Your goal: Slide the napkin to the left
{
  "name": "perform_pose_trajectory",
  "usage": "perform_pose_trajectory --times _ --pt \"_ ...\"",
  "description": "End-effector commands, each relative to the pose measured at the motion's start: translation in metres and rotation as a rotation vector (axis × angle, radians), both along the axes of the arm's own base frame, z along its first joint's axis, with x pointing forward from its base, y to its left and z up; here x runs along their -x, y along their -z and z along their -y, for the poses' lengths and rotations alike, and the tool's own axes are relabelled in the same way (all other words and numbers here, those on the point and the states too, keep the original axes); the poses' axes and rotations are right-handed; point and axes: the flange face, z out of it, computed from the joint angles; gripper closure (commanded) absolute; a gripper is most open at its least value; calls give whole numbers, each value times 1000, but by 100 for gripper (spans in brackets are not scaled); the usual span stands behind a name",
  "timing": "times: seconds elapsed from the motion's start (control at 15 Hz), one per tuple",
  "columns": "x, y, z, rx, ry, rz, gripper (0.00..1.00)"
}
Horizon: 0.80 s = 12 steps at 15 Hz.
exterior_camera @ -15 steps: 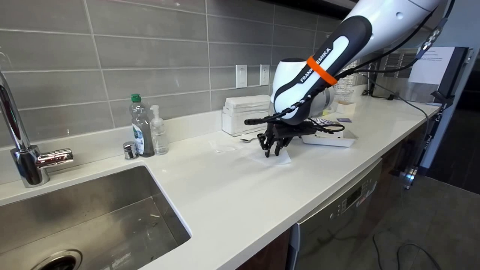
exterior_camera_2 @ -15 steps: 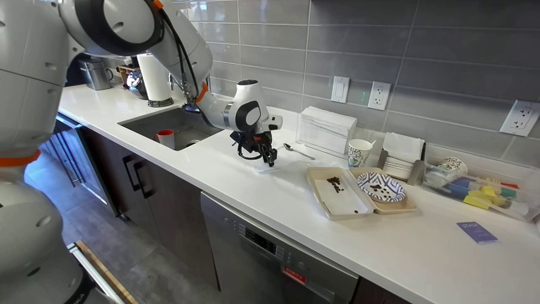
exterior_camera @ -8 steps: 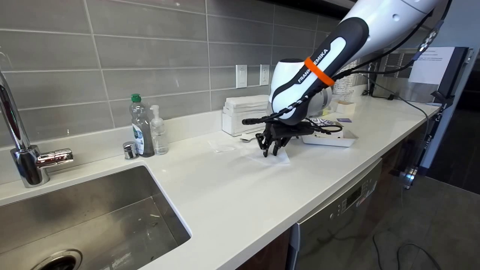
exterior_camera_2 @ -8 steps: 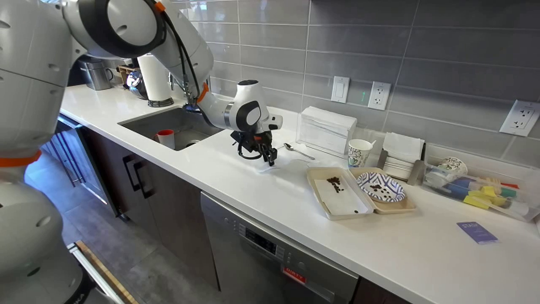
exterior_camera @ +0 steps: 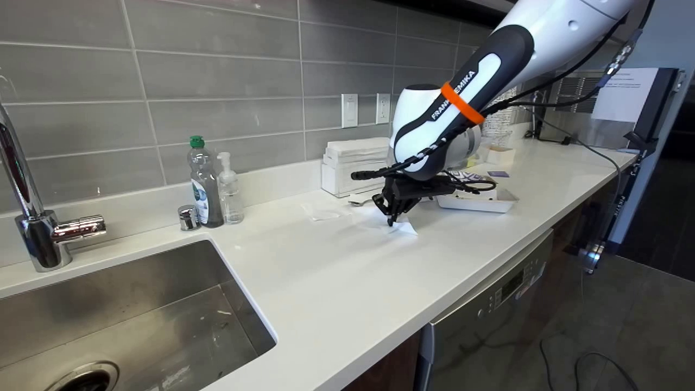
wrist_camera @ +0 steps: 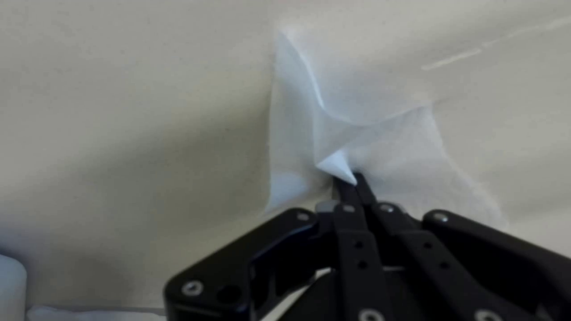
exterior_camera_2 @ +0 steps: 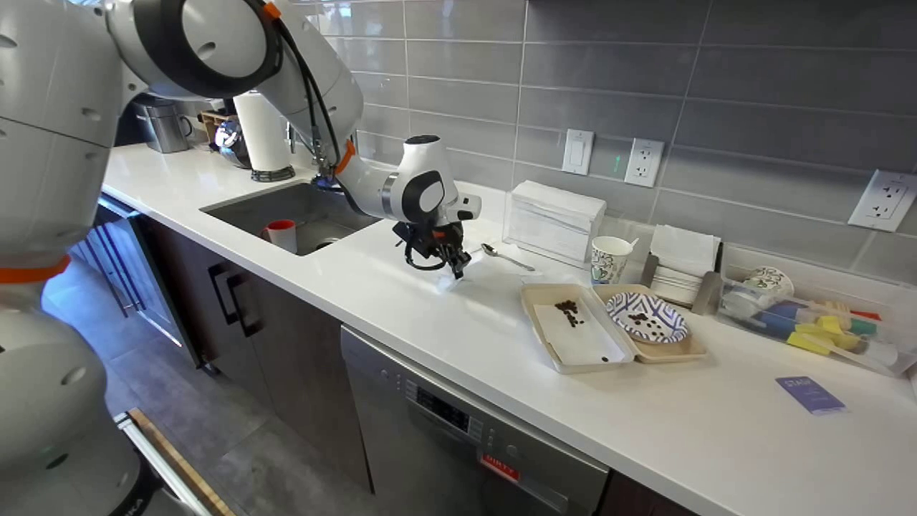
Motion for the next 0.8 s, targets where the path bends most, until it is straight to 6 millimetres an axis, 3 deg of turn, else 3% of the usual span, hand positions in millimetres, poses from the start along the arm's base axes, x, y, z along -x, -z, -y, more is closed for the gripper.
perform_pose_trajectory --times 0.0,0.73 --pt "12 14 -8 -19 -16 -108 100" --pt "52 9 -53 -54 -137 -319 100"
